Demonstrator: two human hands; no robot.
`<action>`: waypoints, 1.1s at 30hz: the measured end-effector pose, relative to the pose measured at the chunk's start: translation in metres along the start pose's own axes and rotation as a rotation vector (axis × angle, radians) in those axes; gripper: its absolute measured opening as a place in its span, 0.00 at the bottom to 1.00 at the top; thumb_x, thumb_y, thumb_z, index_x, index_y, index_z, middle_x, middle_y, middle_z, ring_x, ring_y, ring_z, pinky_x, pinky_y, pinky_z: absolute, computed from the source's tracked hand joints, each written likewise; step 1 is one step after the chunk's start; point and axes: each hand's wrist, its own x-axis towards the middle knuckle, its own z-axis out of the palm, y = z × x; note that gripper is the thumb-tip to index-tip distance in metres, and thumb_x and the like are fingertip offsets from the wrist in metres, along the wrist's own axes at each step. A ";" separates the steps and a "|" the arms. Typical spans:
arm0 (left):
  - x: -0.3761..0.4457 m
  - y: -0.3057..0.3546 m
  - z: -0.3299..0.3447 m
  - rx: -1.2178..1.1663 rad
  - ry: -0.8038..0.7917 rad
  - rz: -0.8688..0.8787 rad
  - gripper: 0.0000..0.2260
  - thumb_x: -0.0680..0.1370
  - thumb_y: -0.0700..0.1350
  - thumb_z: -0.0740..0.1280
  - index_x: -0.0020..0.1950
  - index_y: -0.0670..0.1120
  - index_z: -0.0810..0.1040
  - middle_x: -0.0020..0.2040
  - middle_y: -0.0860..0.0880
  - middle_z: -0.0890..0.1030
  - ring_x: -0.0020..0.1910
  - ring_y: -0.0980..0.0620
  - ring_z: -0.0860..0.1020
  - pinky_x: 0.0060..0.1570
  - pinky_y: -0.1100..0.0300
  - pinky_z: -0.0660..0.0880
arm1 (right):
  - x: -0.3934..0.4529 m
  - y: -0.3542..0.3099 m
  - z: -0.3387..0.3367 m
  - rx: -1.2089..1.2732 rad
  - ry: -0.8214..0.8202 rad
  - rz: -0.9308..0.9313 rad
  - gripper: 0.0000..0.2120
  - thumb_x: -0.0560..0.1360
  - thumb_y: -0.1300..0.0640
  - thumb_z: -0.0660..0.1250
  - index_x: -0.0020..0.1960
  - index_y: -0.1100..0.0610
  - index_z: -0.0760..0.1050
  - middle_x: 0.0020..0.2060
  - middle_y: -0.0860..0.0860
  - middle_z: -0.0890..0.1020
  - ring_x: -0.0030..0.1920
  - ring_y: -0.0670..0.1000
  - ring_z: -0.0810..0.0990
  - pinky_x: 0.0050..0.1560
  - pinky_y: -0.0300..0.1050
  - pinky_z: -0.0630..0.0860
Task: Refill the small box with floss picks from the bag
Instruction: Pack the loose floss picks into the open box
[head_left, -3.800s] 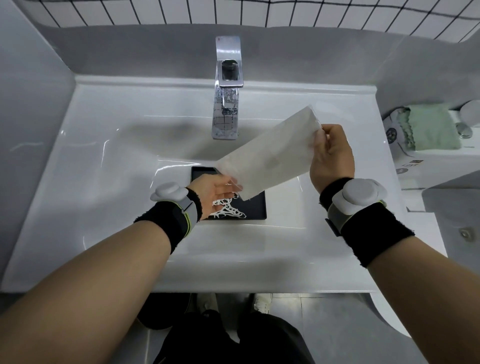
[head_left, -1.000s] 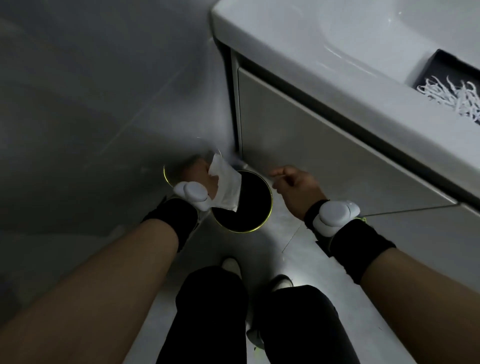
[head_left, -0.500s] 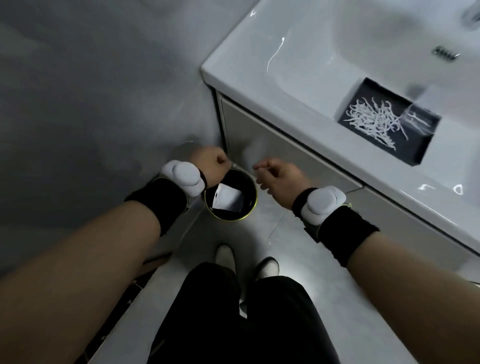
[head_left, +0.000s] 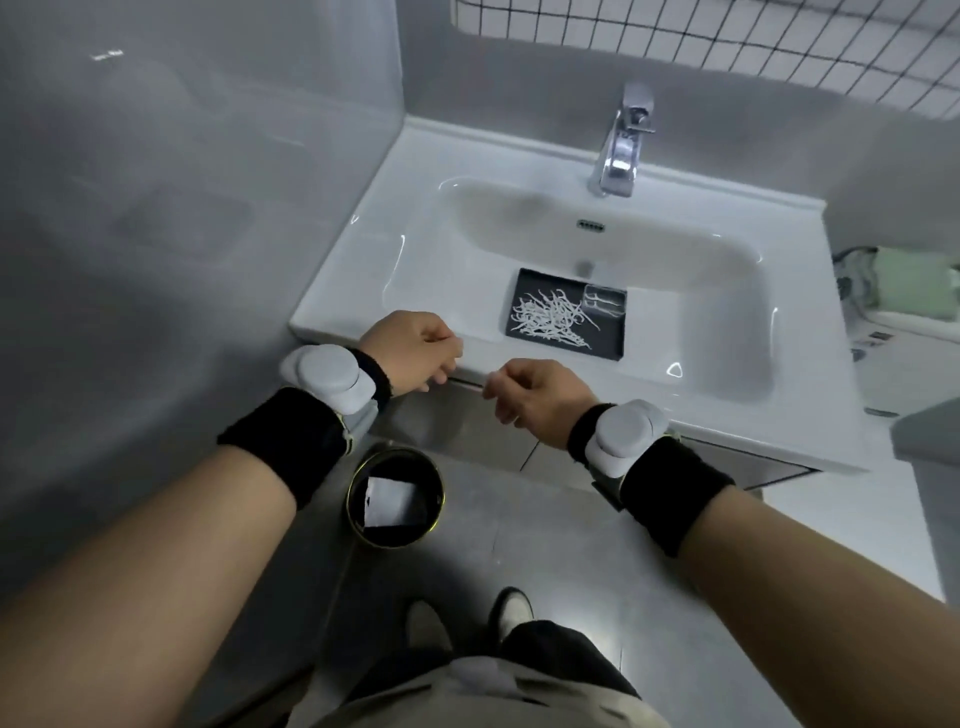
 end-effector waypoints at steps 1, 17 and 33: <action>0.005 0.012 0.005 -0.020 -0.024 0.014 0.05 0.76 0.44 0.65 0.44 0.45 0.79 0.40 0.48 0.83 0.37 0.52 0.80 0.40 0.57 0.79 | -0.004 0.002 -0.010 0.009 0.037 0.015 0.14 0.78 0.47 0.60 0.38 0.50 0.78 0.31 0.47 0.82 0.33 0.45 0.79 0.47 0.47 0.79; 0.112 0.098 0.084 0.206 -0.172 0.030 0.03 0.74 0.45 0.64 0.42 0.48 0.78 0.44 0.43 0.84 0.40 0.44 0.82 0.45 0.49 0.81 | 0.041 0.071 -0.134 0.118 0.174 0.155 0.14 0.77 0.47 0.61 0.40 0.52 0.80 0.32 0.47 0.83 0.34 0.46 0.79 0.51 0.50 0.81; 0.219 0.058 0.121 0.475 -0.093 0.114 0.11 0.75 0.46 0.67 0.58 0.50 0.75 0.58 0.52 0.76 0.56 0.51 0.76 0.56 0.59 0.71 | 0.157 0.142 -0.152 0.201 0.117 0.273 0.09 0.76 0.46 0.63 0.44 0.49 0.78 0.35 0.46 0.83 0.37 0.49 0.80 0.50 0.56 0.81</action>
